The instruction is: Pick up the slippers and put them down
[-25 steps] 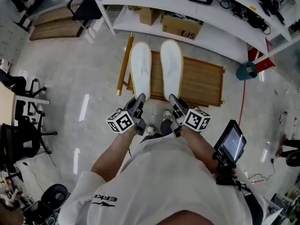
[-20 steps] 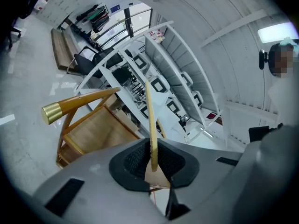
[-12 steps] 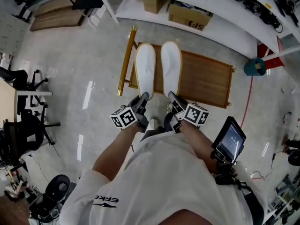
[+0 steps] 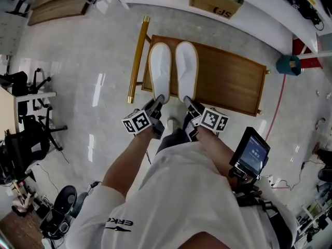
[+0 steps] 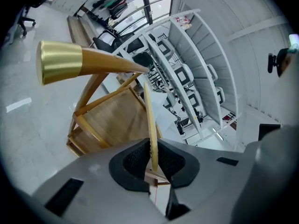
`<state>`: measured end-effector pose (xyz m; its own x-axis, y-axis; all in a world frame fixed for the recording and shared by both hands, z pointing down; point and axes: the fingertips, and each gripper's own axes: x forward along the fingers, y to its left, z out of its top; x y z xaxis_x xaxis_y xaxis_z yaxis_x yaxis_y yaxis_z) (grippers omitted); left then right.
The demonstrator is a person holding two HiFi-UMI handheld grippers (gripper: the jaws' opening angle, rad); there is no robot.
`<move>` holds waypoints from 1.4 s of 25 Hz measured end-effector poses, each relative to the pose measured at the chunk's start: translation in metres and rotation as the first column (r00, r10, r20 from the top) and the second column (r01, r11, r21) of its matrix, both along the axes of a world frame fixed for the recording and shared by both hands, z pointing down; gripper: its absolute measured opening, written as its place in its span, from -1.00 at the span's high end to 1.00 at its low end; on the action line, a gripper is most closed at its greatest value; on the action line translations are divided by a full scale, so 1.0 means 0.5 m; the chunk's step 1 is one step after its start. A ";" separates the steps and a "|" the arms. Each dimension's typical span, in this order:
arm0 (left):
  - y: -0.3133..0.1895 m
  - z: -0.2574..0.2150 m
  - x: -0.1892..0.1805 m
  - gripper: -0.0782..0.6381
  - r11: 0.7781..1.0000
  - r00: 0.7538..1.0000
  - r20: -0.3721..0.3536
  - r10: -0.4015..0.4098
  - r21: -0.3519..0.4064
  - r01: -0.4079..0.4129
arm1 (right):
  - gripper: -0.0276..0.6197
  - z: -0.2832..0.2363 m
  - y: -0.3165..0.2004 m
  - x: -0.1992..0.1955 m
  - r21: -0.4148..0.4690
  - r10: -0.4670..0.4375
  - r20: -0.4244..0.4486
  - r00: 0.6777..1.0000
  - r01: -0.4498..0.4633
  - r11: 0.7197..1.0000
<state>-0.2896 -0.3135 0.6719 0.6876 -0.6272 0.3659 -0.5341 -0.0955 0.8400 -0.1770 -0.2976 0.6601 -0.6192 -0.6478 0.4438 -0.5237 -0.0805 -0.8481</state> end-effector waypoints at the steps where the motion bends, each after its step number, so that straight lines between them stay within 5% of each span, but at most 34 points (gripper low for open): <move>1: -0.003 0.010 -0.001 0.69 1.000 1.000 0.001 0.000 -0.010 0.000 | 0.82 0.012 0.000 -0.002 -0.014 0.003 0.002 1.000 -0.002 1.000; 24: -0.011 0.165 -0.036 0.69 0.980 0.999 -0.048 0.019 -0.196 -0.028 | 0.82 0.169 0.010 -0.048 -0.220 0.088 0.070 0.994 -0.071 0.973; 35: -0.007 0.168 -0.040 0.58 0.983 0.997 -0.072 0.033 -0.176 -0.045 | 0.73 0.189 0.021 -0.077 -0.234 0.047 0.093 0.995 -0.024 0.972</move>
<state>-0.3097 -0.3167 0.7558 0.7377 -0.5284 0.4203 -0.4734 0.0390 0.8800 -0.2153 -0.2873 0.7543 -0.6453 -0.5561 0.5237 -0.4330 -0.2985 -0.8505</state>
